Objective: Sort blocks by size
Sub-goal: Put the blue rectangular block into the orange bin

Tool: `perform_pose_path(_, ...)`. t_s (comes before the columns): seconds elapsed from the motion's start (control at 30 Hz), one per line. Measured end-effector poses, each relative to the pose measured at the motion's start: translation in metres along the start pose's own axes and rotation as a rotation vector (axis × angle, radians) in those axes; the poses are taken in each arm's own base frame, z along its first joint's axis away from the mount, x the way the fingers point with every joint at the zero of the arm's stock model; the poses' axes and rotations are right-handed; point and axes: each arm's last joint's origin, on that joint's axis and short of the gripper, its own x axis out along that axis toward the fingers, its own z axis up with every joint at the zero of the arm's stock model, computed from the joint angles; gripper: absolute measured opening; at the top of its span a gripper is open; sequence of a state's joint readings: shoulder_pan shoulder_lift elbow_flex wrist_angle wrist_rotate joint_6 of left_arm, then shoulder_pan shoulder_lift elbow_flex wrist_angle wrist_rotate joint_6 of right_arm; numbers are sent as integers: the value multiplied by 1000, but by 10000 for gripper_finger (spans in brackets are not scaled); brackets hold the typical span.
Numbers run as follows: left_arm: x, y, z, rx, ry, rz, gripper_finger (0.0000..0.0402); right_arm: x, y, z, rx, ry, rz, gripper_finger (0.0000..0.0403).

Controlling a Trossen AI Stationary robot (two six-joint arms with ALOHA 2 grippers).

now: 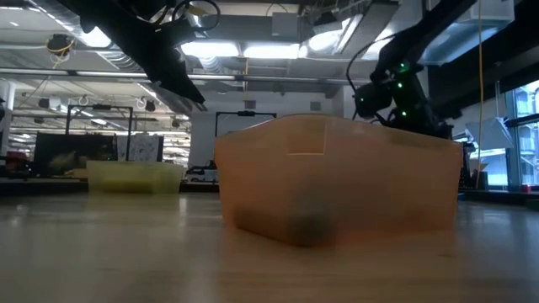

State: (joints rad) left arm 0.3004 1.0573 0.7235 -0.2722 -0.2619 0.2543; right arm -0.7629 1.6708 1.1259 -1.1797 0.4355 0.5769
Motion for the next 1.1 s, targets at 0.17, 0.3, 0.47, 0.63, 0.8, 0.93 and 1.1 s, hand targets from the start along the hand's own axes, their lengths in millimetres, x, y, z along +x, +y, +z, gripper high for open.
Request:
perform_pose_path(0.17,0,0,0,3,-2,1,196,20,-7,2,101,14,1,205)
perform_pose_path(0.3,0,0,1,10,-8,2,196,33,-8,4,151,-1,36,205)
perform_pose_path(0.47,0,1,2,6,-21,6,196,44,-4,-4,163,26,76,205)
perform_pose_path(0.63,0,1,2,6,-22,6,196,56,0,-14,183,80,124,205)
perform_pose_path(0.8,0,1,2,5,-21,6,196,63,3,-17,195,71,184,205)
perform_pose_path(0.93,0,1,2,6,-21,6,196,63,5,-16,189,77,215,205)
perform_pose_path(1.1,0,1,2,6,-21,6,196,62,9,-18,160,73,228,205)
